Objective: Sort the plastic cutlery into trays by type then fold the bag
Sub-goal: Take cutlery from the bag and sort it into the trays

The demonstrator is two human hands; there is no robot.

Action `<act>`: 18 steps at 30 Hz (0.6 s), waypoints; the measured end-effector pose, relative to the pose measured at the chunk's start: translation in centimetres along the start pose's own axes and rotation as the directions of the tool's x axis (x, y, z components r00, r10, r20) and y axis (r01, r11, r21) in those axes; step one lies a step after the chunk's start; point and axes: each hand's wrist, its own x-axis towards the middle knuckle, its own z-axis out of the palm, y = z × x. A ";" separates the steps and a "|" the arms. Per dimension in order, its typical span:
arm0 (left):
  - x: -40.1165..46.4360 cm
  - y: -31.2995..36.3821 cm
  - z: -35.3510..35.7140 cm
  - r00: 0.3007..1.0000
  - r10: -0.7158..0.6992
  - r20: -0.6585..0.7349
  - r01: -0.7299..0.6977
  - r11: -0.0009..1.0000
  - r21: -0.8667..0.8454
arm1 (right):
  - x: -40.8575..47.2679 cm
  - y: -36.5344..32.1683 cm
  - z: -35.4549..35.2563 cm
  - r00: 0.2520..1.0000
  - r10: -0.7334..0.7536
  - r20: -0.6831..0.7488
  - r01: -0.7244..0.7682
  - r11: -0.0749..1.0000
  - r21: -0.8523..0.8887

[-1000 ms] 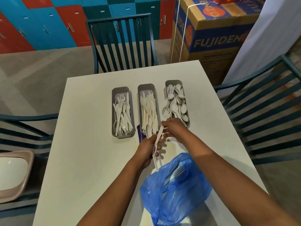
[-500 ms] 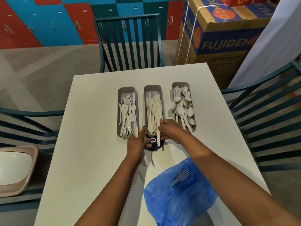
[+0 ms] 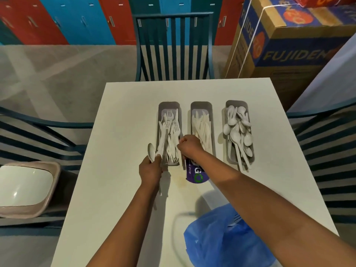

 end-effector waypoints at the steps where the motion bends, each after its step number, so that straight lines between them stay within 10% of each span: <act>1: 0.5 0.0 -0.3 1.000 -0.008 0.005 0.008 1.000 -0.019 | 0.4 -0.2 0.5 1.000 0.004 0.002 -0.004 1.000 -0.009; 9: 1.9 0.9 -0.8 0.970 -0.212 0.118 0.240 0.906 -0.349 | 1.9 -0.5 2.5 0.999 -0.016 -0.042 0.014 0.999 -0.050; 18: 2.2 0.5 -1.7 0.970 -0.237 0.051 0.242 0.934 -0.262 | 3.0 -0.7 3.7 0.992 -0.025 -0.125 0.015 0.997 -0.075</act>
